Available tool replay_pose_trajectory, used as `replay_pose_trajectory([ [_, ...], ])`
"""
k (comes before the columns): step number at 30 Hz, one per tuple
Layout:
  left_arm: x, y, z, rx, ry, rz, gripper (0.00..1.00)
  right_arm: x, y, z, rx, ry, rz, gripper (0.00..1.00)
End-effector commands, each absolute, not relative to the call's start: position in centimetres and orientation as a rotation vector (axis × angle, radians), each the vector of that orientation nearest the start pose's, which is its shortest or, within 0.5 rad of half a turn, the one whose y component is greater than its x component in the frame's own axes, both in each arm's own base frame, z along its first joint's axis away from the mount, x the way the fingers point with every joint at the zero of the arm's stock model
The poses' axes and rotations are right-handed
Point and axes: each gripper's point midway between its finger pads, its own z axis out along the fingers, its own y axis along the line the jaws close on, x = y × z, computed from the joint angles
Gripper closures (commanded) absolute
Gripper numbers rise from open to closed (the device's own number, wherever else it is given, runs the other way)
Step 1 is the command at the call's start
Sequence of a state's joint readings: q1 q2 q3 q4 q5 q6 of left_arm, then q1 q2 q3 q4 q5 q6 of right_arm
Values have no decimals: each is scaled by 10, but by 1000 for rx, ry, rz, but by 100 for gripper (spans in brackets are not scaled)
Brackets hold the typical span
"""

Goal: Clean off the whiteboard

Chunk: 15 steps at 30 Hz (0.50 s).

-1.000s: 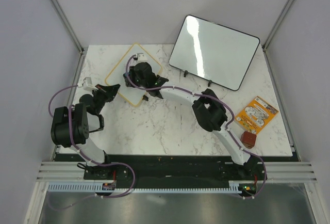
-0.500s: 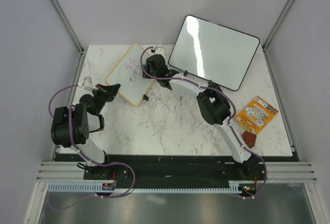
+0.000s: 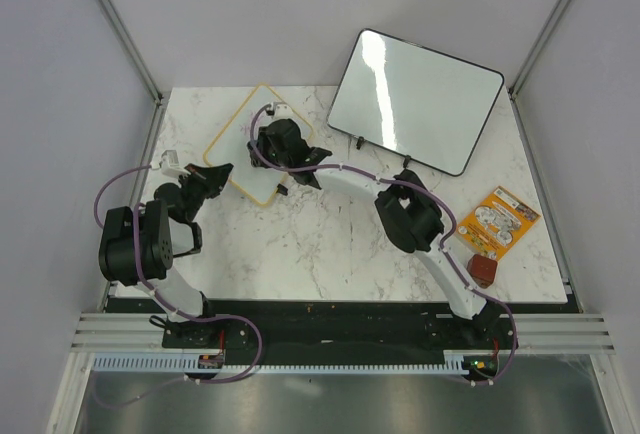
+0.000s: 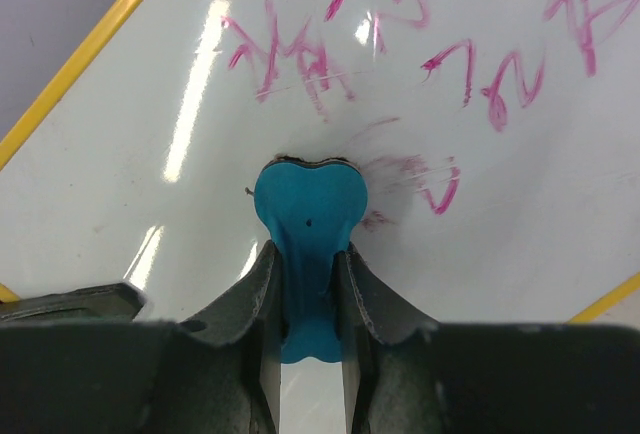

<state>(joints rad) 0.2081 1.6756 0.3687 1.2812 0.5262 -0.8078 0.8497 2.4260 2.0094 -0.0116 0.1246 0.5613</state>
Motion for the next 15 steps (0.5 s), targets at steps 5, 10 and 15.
replay_pose_trajectory([
  [5,378,-65,117,-172,1658,-924,98,374,499,-47,-407,2465,616,100],
  [10,378,-66,117,-171,1659,-925,98,413,494,-21,-318,2402,622,100],
  [15,378,-66,117,-168,1657,-924,98,423,505,-4,-328,2357,673,100],
])
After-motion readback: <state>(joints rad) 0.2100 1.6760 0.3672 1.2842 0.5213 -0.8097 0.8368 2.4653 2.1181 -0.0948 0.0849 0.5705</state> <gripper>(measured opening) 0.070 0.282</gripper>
